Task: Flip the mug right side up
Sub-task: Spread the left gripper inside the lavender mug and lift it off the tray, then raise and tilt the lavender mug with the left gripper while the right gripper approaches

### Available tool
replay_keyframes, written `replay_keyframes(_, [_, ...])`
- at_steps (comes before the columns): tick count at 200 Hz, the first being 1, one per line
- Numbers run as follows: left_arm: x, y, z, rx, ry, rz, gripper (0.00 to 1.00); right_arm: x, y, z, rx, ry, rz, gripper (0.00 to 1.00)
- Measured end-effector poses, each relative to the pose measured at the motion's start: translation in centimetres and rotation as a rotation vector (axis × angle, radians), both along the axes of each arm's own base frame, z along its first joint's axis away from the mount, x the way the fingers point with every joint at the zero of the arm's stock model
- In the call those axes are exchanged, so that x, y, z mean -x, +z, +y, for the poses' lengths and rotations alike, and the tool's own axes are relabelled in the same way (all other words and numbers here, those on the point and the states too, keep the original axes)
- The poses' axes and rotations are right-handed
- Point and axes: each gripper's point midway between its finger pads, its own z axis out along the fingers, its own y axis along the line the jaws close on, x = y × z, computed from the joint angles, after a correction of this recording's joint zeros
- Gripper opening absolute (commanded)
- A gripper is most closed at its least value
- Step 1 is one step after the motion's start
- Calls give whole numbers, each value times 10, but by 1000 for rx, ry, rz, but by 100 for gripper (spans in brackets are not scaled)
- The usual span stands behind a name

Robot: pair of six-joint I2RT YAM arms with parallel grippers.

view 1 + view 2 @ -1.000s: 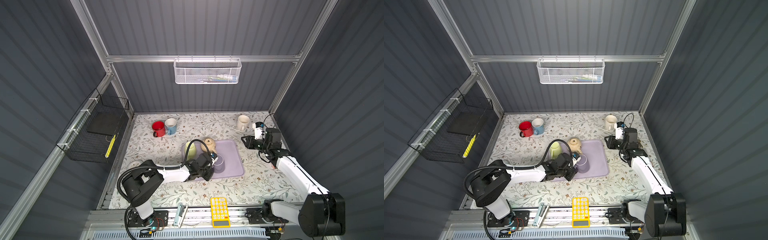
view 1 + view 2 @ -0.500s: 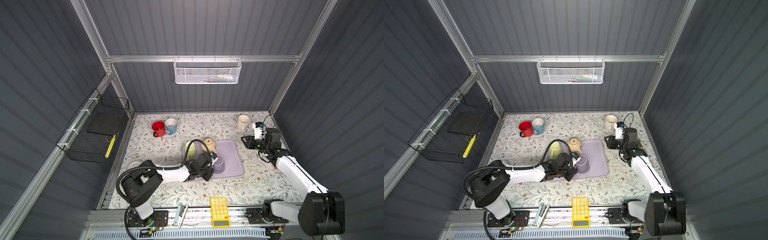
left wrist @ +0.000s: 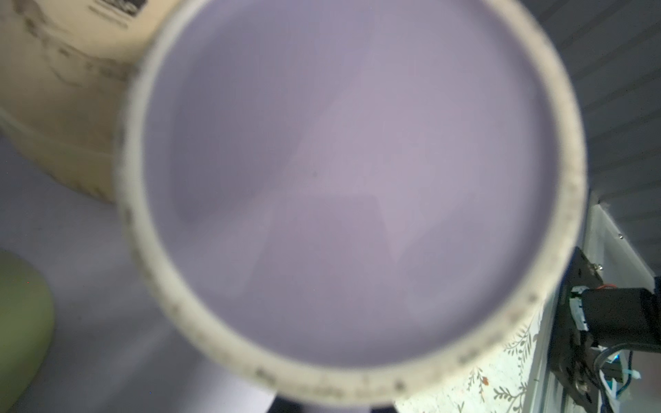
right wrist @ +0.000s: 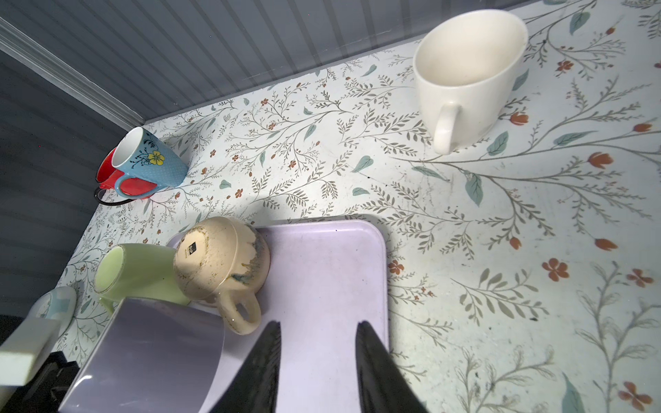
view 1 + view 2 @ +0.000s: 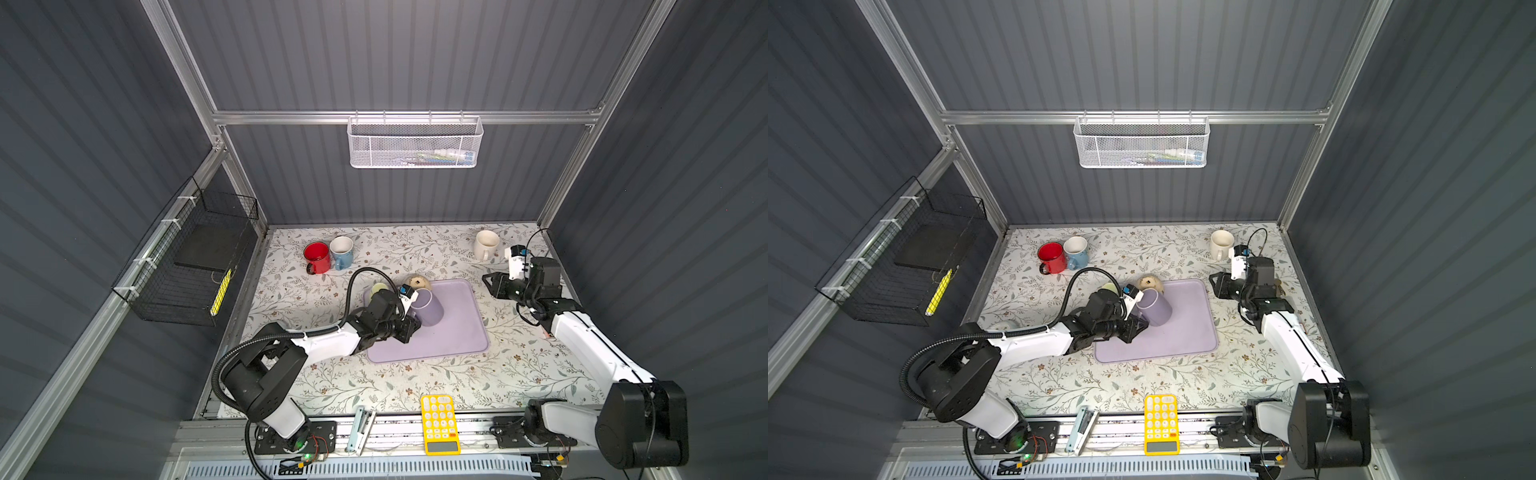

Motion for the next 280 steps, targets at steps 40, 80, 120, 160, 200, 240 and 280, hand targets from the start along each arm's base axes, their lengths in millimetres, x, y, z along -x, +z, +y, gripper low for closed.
replay_keyframes(40, [6,12,-8,62,-44,13,10,1,-2,-3,-14,-8,9,37])
replay_keyframes(80, [10,32,-14,111,-76,2,9,2,-4,-3,-29,-8,14,37])
replay_keyframes(120, [6,56,-21,160,-89,-40,9,7,-3,-4,-51,-3,6,37])
replay_keyframes(160, [-9,78,-23,243,-68,-86,9,13,3,-3,-82,14,-19,37])
replay_keyframes(200, [-41,105,-26,355,-40,-135,9,17,14,0,-106,38,-60,37])
replay_keyframes(240, [-63,117,-32,448,-30,-140,9,27,23,10,-150,98,-108,37])
replay_keyframes(280, [-65,111,-38,490,-44,-102,9,33,32,26,-218,197,-155,37])
